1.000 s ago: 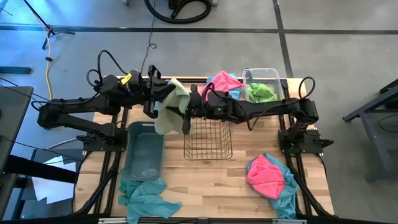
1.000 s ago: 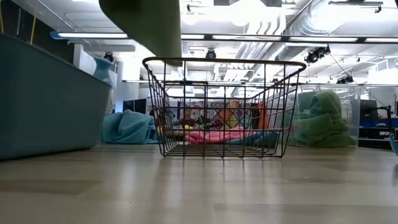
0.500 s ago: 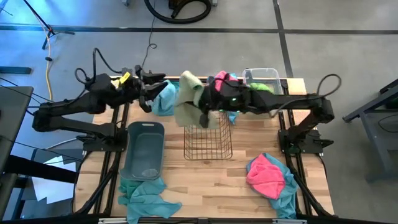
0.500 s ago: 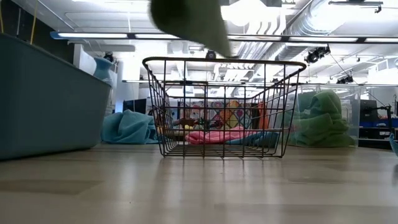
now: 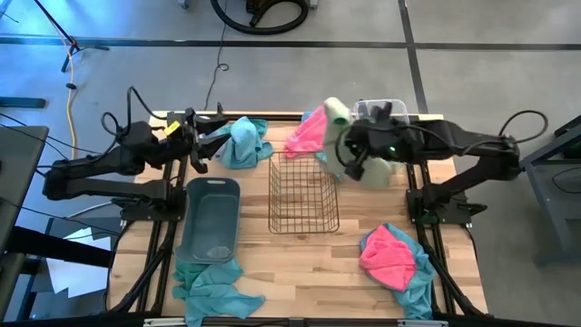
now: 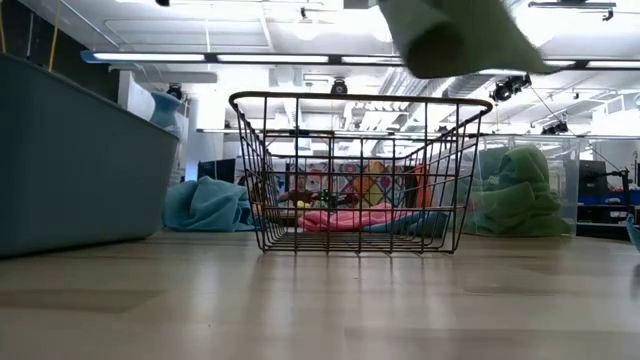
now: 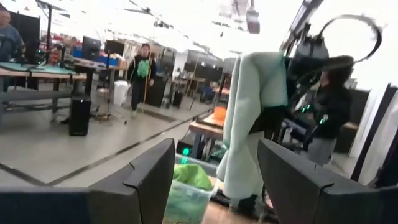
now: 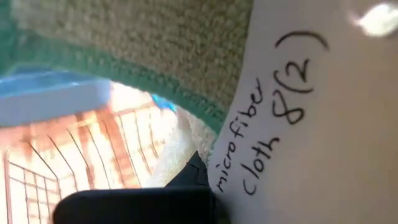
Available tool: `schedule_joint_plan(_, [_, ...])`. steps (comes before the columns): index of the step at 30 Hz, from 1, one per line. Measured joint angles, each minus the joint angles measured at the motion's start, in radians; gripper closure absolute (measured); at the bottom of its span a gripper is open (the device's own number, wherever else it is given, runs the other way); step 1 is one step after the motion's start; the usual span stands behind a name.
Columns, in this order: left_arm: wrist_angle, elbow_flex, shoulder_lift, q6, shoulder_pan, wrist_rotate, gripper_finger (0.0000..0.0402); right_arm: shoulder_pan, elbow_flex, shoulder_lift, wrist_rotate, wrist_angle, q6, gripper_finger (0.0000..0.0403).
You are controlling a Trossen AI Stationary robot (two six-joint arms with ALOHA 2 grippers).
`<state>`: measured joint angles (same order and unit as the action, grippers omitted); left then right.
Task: Sort microfiber towel by color & place in baskets
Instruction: Put the light green towel into the transparent bin
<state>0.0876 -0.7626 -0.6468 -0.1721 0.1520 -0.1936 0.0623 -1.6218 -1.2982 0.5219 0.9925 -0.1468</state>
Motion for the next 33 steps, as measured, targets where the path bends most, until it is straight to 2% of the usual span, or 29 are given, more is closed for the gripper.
schedule_joint_plan(4, [0.042,0.065,0.03,-0.01,0.0,0.0,0.0184,0.072,0.0,0.042,0.14,0.132,-0.143,0.0402])
schedule_joint_plan(12, [0.05,0.072,0.033,0.042,0.0,0.0,0.0184,0.167,0.0,0.099,0.48,0.351,-0.474,0.0403])
schedule_joint_plan(16, [0.05,0.072,0.033,0.073,0.0,0.0,0.0184,0.141,0.0,0.116,0.635,0.468,-0.624,0.0403])
schedule_joint_plan(21, [0.063,0.072,0.017,0.107,0.0,-0.028,0.0184,0.034,0.001,0.133,0.765,0.58,-0.756,0.0403])
schedule_joint_plan(26, [0.133,0.072,-0.012,0.114,0.0,-0.068,0.0184,-0.112,0.001,0.15,0.759,0.57,-0.729,0.0403])
schedule_joint_plan(30, [0.2,0.072,-0.036,0.114,0.0,-0.08,0.0184,-0.226,0.001,0.152,0.625,0.541,-0.604,0.0403])
schedule_joint_plan(33, [0.232,0.072,-0.052,0.113,0.0,-0.082,0.0184,-0.3,0.001,0.158,0.482,0.412,-0.428,0.0403])
